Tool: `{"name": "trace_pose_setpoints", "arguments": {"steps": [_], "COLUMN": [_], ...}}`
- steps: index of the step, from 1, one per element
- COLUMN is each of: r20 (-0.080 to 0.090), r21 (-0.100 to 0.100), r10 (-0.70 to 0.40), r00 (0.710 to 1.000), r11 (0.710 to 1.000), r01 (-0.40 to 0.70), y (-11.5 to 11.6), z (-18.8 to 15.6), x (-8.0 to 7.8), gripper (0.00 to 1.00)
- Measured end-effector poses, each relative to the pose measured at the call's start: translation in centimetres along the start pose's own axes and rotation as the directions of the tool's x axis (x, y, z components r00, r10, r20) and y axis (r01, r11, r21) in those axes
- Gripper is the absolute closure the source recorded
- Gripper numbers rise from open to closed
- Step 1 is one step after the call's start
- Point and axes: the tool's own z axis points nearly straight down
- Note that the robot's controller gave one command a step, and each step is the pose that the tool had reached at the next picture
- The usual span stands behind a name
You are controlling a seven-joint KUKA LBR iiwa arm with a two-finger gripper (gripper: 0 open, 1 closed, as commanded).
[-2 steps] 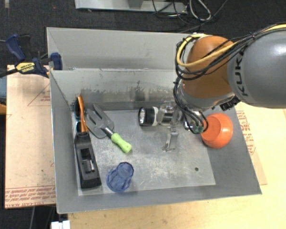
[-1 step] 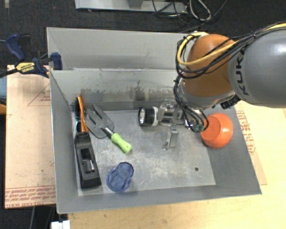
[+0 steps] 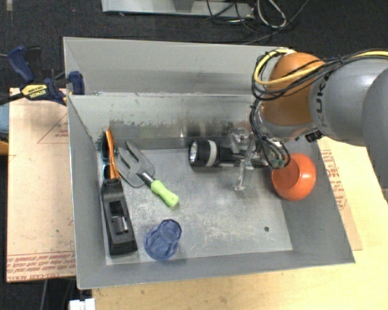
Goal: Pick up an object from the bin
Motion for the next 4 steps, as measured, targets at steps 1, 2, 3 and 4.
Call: {"name": "trace_pose_setpoints", "arguments": {"steps": [1, 2, 3, 4], "r20": [-0.002, -0.006, -0.004, 0.002], "r21": [-0.004, -0.005, -0.004, -0.005], "r10": [0.071, -0.310, 0.145, -0.195], "r00": [0.997, 0.951, 0.989, 0.981], "r11": [0.997, 0.951, 0.989, 0.981], "r01": [-0.071, 0.310, -0.145, 0.195], "y": [-0.3, 0.9, -1.0, 0.8], "z": [-5.8, -2.4, 0.6, 0.5], "x": [-0.7, -1.0, 0.1, -0.3], "gripper": [0.00, 0.00, 0.00, 1.00]}}
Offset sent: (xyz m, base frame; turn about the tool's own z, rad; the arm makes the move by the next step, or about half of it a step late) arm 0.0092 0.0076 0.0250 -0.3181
